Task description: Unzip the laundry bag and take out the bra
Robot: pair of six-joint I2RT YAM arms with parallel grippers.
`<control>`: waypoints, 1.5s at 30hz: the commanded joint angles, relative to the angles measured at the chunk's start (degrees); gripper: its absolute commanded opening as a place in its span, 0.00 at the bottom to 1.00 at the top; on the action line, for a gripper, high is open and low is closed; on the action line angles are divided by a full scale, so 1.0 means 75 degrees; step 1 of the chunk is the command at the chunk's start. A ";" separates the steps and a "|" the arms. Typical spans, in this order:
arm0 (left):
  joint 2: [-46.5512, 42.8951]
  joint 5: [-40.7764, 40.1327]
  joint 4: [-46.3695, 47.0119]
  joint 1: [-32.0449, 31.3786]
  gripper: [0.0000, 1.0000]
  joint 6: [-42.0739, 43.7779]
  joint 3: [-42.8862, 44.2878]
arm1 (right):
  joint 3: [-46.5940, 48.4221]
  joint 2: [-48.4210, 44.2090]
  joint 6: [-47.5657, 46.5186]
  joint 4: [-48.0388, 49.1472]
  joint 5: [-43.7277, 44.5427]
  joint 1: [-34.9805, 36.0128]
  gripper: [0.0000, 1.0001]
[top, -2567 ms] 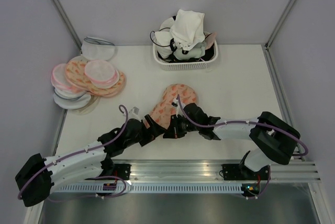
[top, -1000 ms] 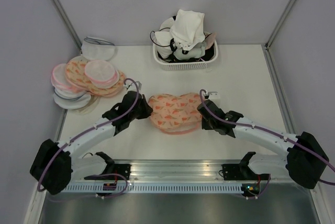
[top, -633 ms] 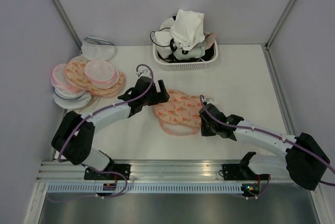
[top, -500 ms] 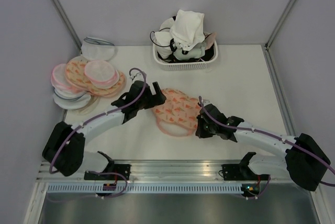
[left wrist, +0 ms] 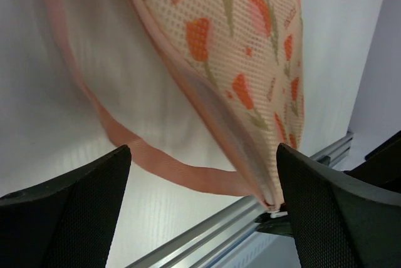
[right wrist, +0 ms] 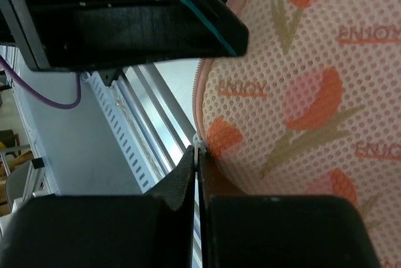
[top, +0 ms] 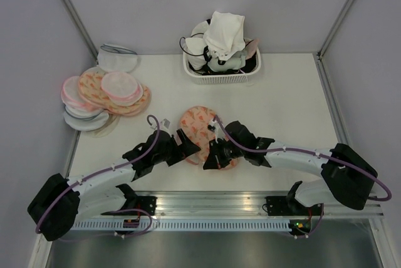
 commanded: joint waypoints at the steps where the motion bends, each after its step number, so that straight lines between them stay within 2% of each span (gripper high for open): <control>1: 0.0217 0.0027 0.1136 -0.0238 0.99 -0.0969 0.0030 | 0.0389 0.0269 -0.0209 0.0738 -0.0343 0.0184 0.00; 4: 0.0323 -0.0254 0.1336 -0.0403 0.99 -0.1286 0.0042 | 0.0355 0.0398 -0.0116 0.0913 -0.0261 0.0336 0.00; 7: 0.0230 -0.0513 0.1955 -0.0485 0.90 -0.1462 -0.0121 | 0.0319 0.0492 -0.0092 0.0985 -0.0156 0.0430 0.00; 10: 0.0311 -0.0384 0.2227 -0.0485 0.62 -0.1323 -0.0064 | 0.0261 0.0551 -0.0034 0.1066 -0.0074 0.0465 0.00; 11: 0.0335 -0.0372 0.2228 -0.0485 0.43 -0.1241 -0.0040 | 0.0249 0.0539 -0.0033 0.1067 -0.0062 0.0465 0.00; 13: 0.0347 -0.0349 0.2251 -0.0485 0.23 -0.1240 -0.0075 | 0.0226 0.0516 -0.0010 0.1043 0.0020 0.0465 0.00; 14: 0.0335 -0.0372 0.2240 -0.0485 0.03 -0.1228 -0.0098 | 0.0226 0.0458 -0.0022 0.1008 0.0055 0.0488 0.00; 21: 0.0265 -0.0910 0.1889 -0.0275 0.02 -0.0877 0.0041 | -0.0066 0.0235 -0.0033 0.0576 0.0243 0.0617 0.00; 25: 0.0335 -0.0807 0.1865 0.0438 0.02 -0.0385 0.0253 | -0.0243 0.0118 -0.0033 -0.0069 0.0582 0.0793 0.00; 29: 0.0569 0.0000 0.1783 0.1143 0.02 0.0398 0.0569 | -0.0325 -0.0011 0.0025 -0.1322 0.1704 0.0840 0.00; 31: 0.0885 0.0692 0.1643 0.1447 0.02 0.0716 0.0861 | -0.0279 -0.0116 0.0188 -0.2048 0.2723 0.0829 0.00; 33: 0.1189 0.1381 0.1351 0.1565 0.02 0.1360 0.1281 | -0.0173 -0.0210 0.0445 -0.2598 0.3845 0.0829 0.01; 36: 0.1915 0.2272 0.1057 0.1695 0.02 0.2134 0.1739 | 0.0060 -0.0235 0.0623 -0.3092 0.4880 0.0630 0.00; 40: 0.2701 0.2944 0.0728 0.1788 0.02 0.3001 0.2315 | 0.0506 0.0163 0.0693 -0.3573 0.6414 0.0115 0.00; 45: 0.4036 0.3717 0.0435 0.2116 0.02 0.3951 0.3414 | 0.0776 0.0188 0.0541 -0.3726 0.6899 -0.0156 0.00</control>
